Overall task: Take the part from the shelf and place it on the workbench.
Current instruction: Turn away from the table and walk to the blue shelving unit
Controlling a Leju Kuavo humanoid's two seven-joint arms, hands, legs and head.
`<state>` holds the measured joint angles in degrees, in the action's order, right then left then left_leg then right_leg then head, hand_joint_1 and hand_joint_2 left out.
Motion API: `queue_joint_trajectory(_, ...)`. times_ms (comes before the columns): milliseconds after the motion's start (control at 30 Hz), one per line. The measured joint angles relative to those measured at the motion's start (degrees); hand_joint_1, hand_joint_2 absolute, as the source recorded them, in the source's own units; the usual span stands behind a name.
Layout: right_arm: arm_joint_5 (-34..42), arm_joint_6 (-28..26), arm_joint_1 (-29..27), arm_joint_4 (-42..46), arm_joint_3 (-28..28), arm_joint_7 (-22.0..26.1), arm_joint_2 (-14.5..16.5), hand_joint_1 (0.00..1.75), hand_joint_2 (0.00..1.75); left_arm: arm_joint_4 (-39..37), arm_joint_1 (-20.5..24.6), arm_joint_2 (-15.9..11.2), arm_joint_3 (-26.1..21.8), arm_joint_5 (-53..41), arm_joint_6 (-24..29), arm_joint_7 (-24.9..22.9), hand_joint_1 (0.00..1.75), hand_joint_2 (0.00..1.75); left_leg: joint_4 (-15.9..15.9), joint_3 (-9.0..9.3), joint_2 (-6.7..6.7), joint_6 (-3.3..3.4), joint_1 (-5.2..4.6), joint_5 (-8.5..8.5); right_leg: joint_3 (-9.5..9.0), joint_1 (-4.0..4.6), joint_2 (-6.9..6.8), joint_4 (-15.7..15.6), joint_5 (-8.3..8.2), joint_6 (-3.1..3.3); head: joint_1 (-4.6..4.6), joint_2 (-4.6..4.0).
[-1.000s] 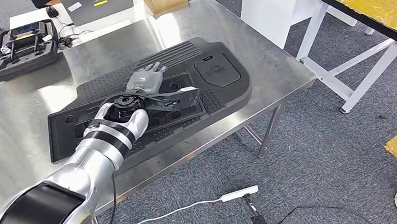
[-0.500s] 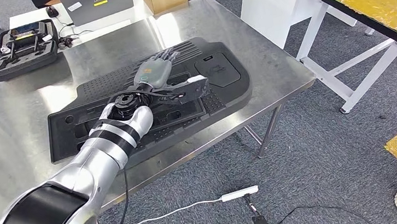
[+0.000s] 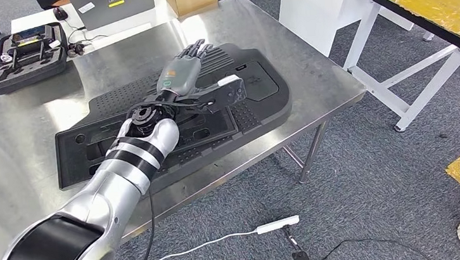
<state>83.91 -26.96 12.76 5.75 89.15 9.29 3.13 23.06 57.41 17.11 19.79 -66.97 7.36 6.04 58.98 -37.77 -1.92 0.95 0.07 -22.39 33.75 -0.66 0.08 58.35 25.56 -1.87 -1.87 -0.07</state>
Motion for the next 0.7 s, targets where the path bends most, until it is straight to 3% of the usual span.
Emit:
queue_joint_trajectory(333,-3.0,-1.3,0.0,0.0,0.0,0.3,0.0,0.00,0.00,4.0,-0.9,0.0,-2.2,7.5,8.4,5.8,0.00,0.00,0.0,-0.01,0.00,0.00,0.00,0.00,0.00,0.00,0.00,0.0,0.00,0.00,0.00,0.00)
queue_joint_trajectory(700,-6.1,-2.7,0.0,0.0,0.0,-0.3,0.4,0.00,0.00,17.2,-4.9,-0.7,-4.1,18.4,17.3,11.9,0.00,0.00,0.1,-0.07,-0.01,0.02,-0.10,-0.05,-0.01,-0.08,-0.01,0.0,0.00,-0.01,-0.01,0.00)
